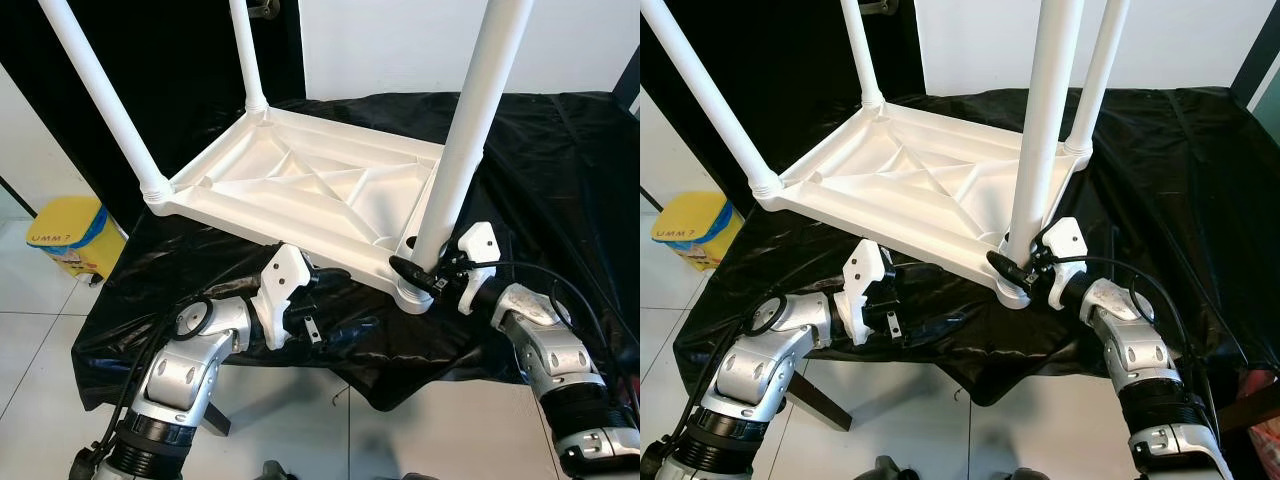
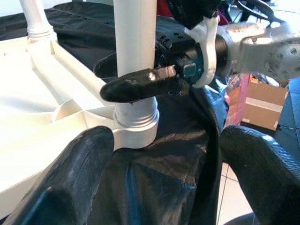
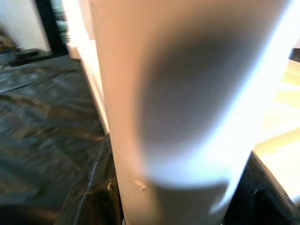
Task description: Building children table
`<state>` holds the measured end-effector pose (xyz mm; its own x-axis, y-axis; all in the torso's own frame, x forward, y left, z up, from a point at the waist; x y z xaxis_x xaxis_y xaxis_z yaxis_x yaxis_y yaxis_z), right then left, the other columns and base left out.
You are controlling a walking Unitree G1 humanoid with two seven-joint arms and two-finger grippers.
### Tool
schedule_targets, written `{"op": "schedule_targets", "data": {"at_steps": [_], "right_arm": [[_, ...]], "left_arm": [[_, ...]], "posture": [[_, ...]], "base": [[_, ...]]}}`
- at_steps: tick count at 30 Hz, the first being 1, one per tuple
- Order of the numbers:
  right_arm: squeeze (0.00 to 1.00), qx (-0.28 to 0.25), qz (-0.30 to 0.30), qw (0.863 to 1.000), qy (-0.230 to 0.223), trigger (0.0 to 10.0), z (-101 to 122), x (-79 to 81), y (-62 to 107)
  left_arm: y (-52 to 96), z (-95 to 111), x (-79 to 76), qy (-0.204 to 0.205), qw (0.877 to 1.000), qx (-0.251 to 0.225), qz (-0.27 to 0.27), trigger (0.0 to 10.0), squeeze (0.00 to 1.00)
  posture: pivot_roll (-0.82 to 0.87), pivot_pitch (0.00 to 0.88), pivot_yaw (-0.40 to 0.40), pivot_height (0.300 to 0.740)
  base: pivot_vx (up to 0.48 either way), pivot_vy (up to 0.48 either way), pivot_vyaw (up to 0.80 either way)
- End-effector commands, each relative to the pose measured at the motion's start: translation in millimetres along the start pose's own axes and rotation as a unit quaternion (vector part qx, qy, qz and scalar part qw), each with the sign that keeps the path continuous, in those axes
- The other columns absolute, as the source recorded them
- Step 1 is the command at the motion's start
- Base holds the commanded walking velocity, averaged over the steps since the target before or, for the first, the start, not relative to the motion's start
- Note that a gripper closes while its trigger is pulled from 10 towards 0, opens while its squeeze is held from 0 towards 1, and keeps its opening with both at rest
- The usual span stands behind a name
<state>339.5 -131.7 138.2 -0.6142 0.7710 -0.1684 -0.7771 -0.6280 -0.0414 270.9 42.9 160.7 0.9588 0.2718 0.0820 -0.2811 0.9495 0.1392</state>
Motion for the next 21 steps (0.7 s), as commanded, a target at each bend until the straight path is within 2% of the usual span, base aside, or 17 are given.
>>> {"op": "schedule_targets", "data": {"at_steps": [1,2,3,8,10,11,13,14,15,16,17,18,19,20,21], "right_arm": [[0.0,0.021,-0.011,1.0,-0.014,10.0,-11,1.9,3.0],[0.0,0.018,-0.034,0.999,-0.018,10.0,-11,3.6,4.0],[0.0,0.022,-0.083,0.996,-0.021,10.0,-15,6.6,7.1],[0.0,0.027,-0.15,0.988,-0.028,10.0,-19,10.5,12.9],[0.0,0.04,-0.211,0.976,-0.034,10.0,-25,10.0,17.6],[0.0,0.04,-0.211,0.976,-0.034,10.0,-25,10.0,17.6],[0.0,0.052,-0.279,0.958,-0.032,10.0,-29,6.4,22.8],[0.0,0.052,-0.279,0.958,-0.032,10.0,-29,6.4,22.8],[0.0,0.058,-0.306,0.95,-0.031,10.0,-31,4.7,24.2],[0.0,0.058,-0.306,0.95,-0.031,10.0,-31,4.7,24.2],[0.0,0.061,-0.331,0.941,-0.031,10.0,-32,3.5,25.2],[0.0,0.061,-0.331,0.941,-0.031,10.0,-32,3.5,25.2],[0.0,0.064,-0.352,0.933,-0.04,10.0,-33,2.6,25.1],[0.0,0.064,-0.352,0.933,-0.04,10.0,-33,2.6,25.1],[0.0,0.062,-0.366,0.927,-0.045,10.0,-33,2.1,23.5]], "left_arm": [[0.2,-2,5.7,0.004,0.999,0.001,0.037,10.0,0.0],[-0.3,-3,5.9,0.005,0.999,0.003,0.037,10.0,0.0],[-1.6,-6,7.8,0.004,0.999,0.005,0.043,10.0,0.0],[-3.4,-8,9.4,0.003,0.999,0.004,0.046,10.0,0.0],[-3.8,-9,11.5,-0.001,0.999,0.005,0.051,10.0,0.0],[-3.8,-9,11.5,-0.001,0.999,0.005,0.051,10.0,0.0],[-4.1,-8,14.5,-0.005,0.998,0.003,0.057,10.0,0.0],[-4.1,-8,14.5,-0.005,0.998,0.003,0.057,10.0,0.0],[-4.4,-8,16.0,-0.006,0.998,0.001,0.059,10.0,0.0],[-4.4,-8,16.0,-0.006,0.998,0.001,0.059,10.0,0.0],[-4.8,-7,17.3,-0.007,0.998,0.0,0.061,10.0,0.0],[-4.8,-7,17.3,-0.007,0.998,0.0,0.061,10.0,0.0],[-5.4,-7,18.6,-0.008,0.998,-0.002,0.063,10.0,0.0],[-5.4,-7,18.6,-0.008,0.998,-0.002,0.063,10.0,0.0],[-6.1,-6,19.7,-0.01,0.998,-0.004,0.066,10.0,0.0]], "posture": [[-0.13,0.052,0.027,0.74],[-0.14,0.051,0.029,0.74],[-0.15,0.054,0.035,0.74],[-0.16,0.05,0.035,0.74],[-0.16,0.036,0.033,0.74],[-0.16,0.036,0.033,0.74],[-0.16,0.026,0.028,0.74],[-0.16,0.026,0.028,0.74],[-0.17,0.024,0.028,0.74],[-0.17,0.024,0.028,0.74],[-0.17,0.022,0.027,0.74],[-0.17,0.022,0.027,0.74],[-0.17,0.018,0.027,0.74],[-0.17,0.018,0.027,0.74],[-0.17,0.012,0.028,0.74]], "base": [[0.0,0.0,0.0],[0.0,0.0,0.0],[0.0,0.0,0.0],[0.0,0.0,0.0],[0.0,0.0,0.0],[0.0,0.0,0.0],[0.0,0.0,0.0],[0.0,0.0,0.0],[0.0,0.0,0.0],[0.0,0.0,0.0],[0.0,0.0,0.0],[0.0,0.0,0.0],[0.0,0.0,0.0],[0.0,0.0,0.0],[0.0,0.0,0.0]]}}
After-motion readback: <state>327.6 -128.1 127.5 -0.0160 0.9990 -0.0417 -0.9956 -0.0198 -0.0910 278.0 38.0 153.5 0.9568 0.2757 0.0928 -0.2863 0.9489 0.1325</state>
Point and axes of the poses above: a point about 5 cm out from each wrist's last joint towards the gripper, its own y axis pointing back from the gripper into the wrist, its own z axis along the axis of the wrist's last joint, x = y × z, the point moved 5 cm from there along -y, pointing out of the wrist towards the gripper, and after that the axes turned 2 degrees about y, right-handed, at the moved point
